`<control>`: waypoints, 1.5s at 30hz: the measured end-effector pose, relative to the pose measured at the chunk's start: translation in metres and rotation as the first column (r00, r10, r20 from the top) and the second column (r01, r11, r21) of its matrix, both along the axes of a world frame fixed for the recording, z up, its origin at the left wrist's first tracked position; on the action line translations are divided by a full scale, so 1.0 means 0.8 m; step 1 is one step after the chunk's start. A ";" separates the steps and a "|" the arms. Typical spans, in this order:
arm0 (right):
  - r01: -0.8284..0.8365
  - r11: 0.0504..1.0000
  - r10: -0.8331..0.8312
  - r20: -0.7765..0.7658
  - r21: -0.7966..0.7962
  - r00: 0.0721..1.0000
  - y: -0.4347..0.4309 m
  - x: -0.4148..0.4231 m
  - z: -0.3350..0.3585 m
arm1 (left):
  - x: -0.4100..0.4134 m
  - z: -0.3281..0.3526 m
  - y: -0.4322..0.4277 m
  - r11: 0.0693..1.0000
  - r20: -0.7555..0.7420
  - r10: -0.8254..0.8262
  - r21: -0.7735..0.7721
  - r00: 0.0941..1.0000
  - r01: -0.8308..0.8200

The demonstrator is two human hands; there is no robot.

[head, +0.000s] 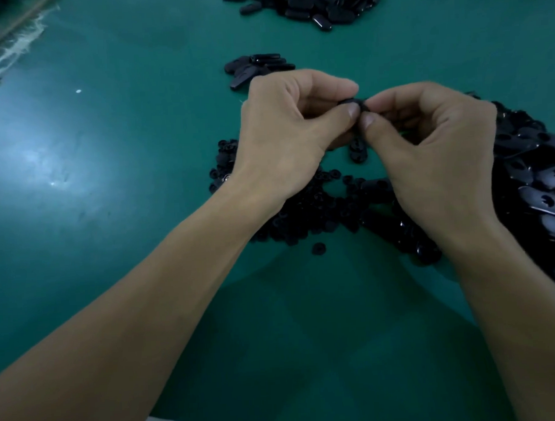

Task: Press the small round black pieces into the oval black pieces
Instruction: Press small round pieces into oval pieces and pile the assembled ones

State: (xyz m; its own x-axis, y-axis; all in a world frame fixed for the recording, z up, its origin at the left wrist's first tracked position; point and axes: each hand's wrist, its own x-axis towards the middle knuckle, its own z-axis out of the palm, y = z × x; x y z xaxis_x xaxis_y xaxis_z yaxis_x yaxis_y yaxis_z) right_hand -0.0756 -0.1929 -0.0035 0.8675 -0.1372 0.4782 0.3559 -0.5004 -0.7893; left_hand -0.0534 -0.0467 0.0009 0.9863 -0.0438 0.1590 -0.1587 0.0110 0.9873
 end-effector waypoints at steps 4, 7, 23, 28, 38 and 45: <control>0.003 1.000 -0.003 0.008 -0.016 1.000 0.001 -0.002 0.001 | 0.000 0.000 -0.001 0.994 0.052 0.013 0.109 0.999 -0.019; 0.005 1.000 -0.005 0.016 -0.003 1.000 -0.001 -0.001 0.002 | 0.000 0.000 0.000 0.989 0.081 0.009 0.147 0.997 -0.021; 0.036 0.994 -0.027 -0.086 0.104 0.996 -0.002 0.004 -0.003 | 0.001 -0.006 0.000 0.978 0.144 0.006 0.205 0.990 -0.036; 0.012 0.997 -0.008 -0.049 0.076 0.999 0.001 0.002 -0.001 | 0.001 -0.006 -0.001 0.975 0.173 0.019 0.216 0.985 -0.057; -0.045 0.978 0.072 -0.130 0.202 0.989 0.003 0.002 0.000 | 0.000 -0.003 0.002 0.968 0.169 0.012 0.247 0.986 -0.054; -0.052 0.927 0.129 -0.185 0.371 0.974 0.004 -0.001 0.000 | 0.000 -0.002 0.001 0.968 0.144 -0.009 0.250 0.990 -0.028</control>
